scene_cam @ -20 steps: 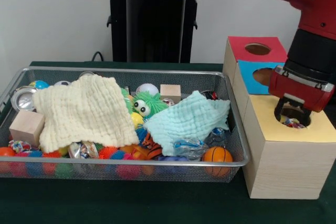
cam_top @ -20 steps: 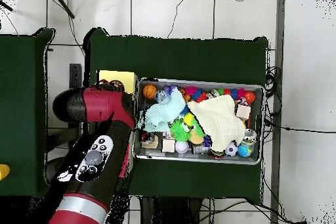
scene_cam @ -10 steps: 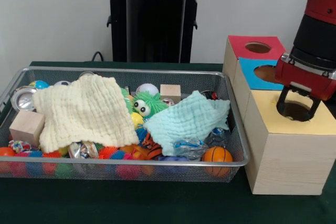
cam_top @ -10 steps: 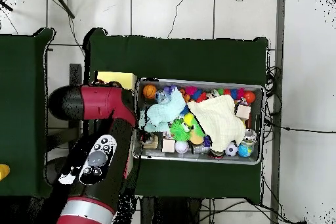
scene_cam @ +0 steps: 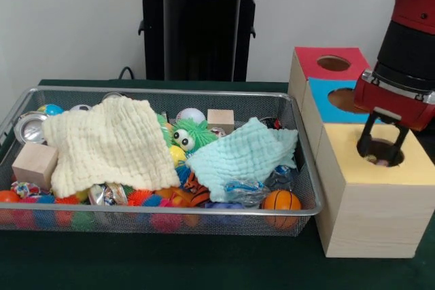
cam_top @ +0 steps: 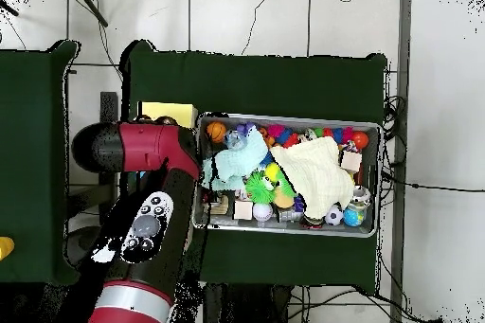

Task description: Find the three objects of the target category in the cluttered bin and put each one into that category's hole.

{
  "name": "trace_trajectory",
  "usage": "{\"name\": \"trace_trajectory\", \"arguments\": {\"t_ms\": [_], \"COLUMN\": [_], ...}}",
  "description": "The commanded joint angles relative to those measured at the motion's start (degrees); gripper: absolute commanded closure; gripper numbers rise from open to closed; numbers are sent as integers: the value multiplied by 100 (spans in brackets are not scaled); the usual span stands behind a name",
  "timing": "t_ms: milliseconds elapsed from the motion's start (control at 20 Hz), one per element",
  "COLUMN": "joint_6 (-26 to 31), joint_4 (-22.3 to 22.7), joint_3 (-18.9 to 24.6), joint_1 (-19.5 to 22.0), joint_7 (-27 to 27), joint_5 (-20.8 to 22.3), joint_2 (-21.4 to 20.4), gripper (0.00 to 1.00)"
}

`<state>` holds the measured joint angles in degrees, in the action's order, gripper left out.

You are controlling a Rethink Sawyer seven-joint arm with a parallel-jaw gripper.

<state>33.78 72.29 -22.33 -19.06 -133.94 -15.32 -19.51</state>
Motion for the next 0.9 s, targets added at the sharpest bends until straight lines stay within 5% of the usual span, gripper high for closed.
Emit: {"name": "trace_trajectory", "arguments": {"t_ms": [50,600,900], "joint_6": [1151,1285,1298], "joint_4": [968,949,1199], "joint_3": [661,803,1189], "joint_1": [188,340,839], "joint_7": [539,679,1482], "joint_5": [608,855,1177], "joint_2": [-84,-220,-756], "gripper": [100,100,100]}}
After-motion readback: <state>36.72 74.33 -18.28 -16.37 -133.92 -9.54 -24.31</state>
